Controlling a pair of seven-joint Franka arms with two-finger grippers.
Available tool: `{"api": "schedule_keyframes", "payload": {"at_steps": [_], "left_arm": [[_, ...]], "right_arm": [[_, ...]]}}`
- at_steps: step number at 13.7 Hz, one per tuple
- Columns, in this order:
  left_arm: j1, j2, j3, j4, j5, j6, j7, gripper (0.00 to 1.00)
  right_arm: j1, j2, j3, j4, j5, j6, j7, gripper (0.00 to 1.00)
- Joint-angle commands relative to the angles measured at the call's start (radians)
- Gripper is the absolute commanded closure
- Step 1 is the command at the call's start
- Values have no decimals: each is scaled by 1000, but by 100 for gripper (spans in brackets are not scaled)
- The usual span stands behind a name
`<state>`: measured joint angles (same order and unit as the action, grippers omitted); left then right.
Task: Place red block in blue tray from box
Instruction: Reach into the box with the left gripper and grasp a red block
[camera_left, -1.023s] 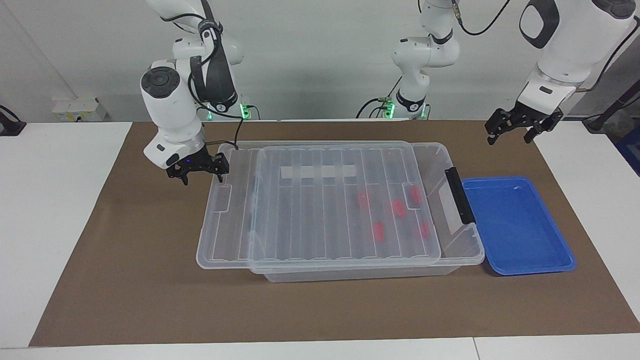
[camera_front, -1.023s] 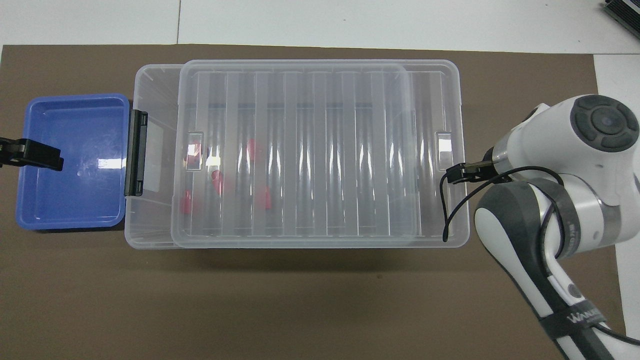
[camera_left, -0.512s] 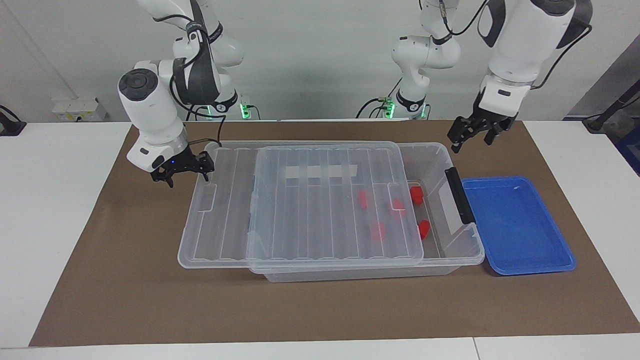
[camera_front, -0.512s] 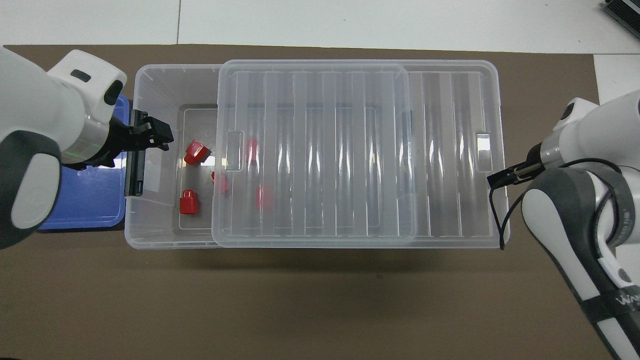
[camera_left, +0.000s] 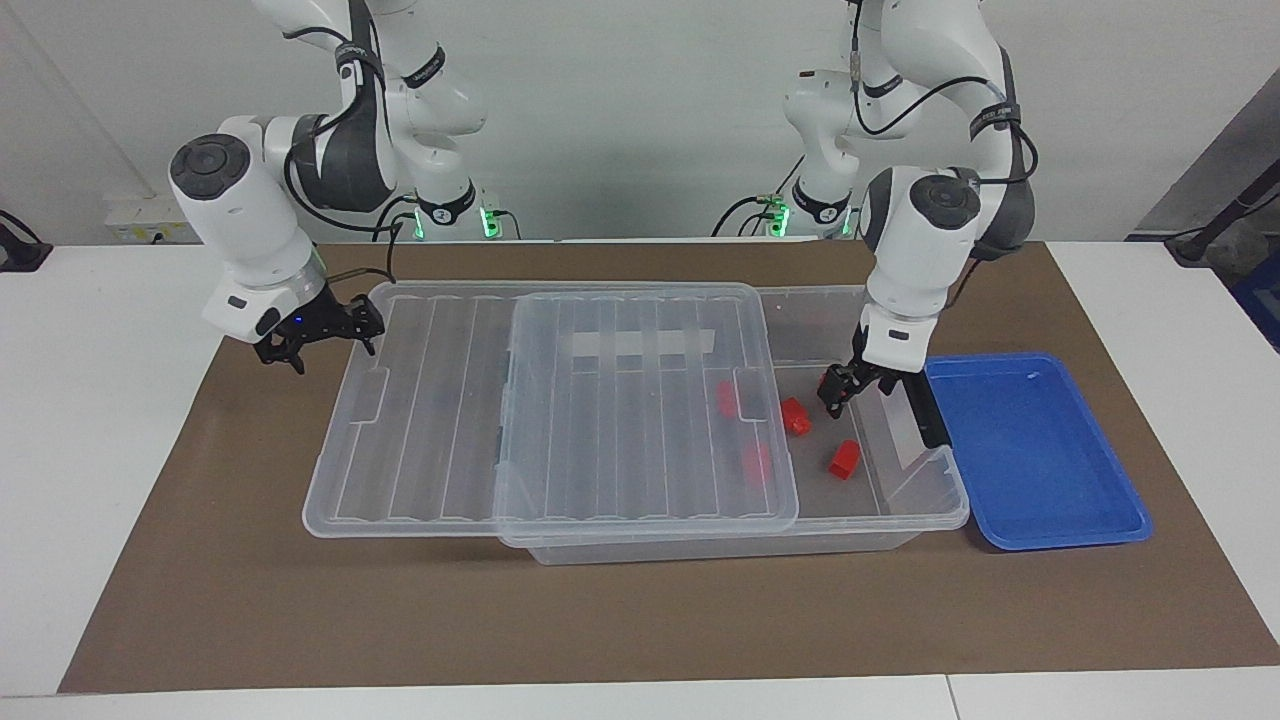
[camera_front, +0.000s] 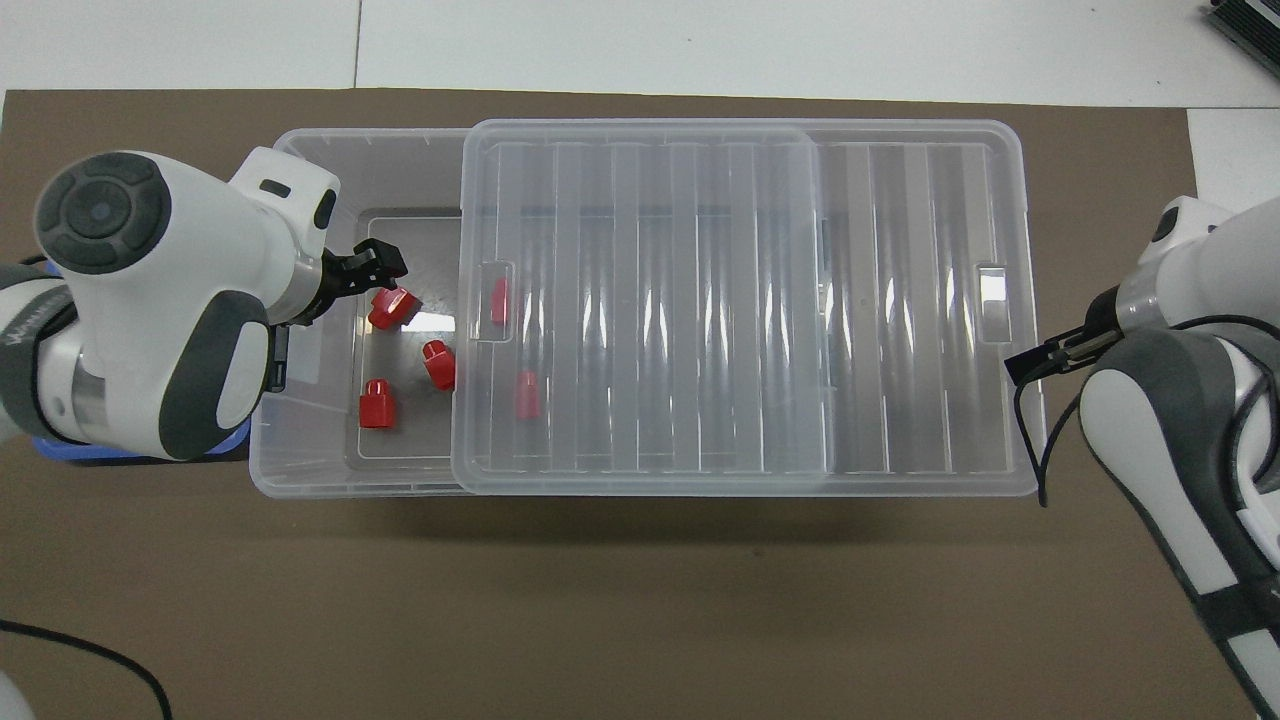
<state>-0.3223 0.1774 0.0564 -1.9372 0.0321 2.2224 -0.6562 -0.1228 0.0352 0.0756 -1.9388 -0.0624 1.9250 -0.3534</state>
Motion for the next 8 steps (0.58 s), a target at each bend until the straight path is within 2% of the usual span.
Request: {"api": "schedule_keyframes", "payload": {"at_steps": [1,4,6,8], "left_arm": [[-41,23,11,-66,8,122,-124,0],[-78,24,10,-137,15,167,-145,0],[-102,28,10,-195,17,244,-145,0],[-107,45,10,-215,38,275,-143,0]], "right_arm": [[-23,-23,6,-20,-13,5,-48,0],[-32,-23,6,-22,-13,5,-55,0],[-34,-23,6,-22,-13,5,-53,0],[-32,-23,6,-20,-11,0,-45,0]]}}
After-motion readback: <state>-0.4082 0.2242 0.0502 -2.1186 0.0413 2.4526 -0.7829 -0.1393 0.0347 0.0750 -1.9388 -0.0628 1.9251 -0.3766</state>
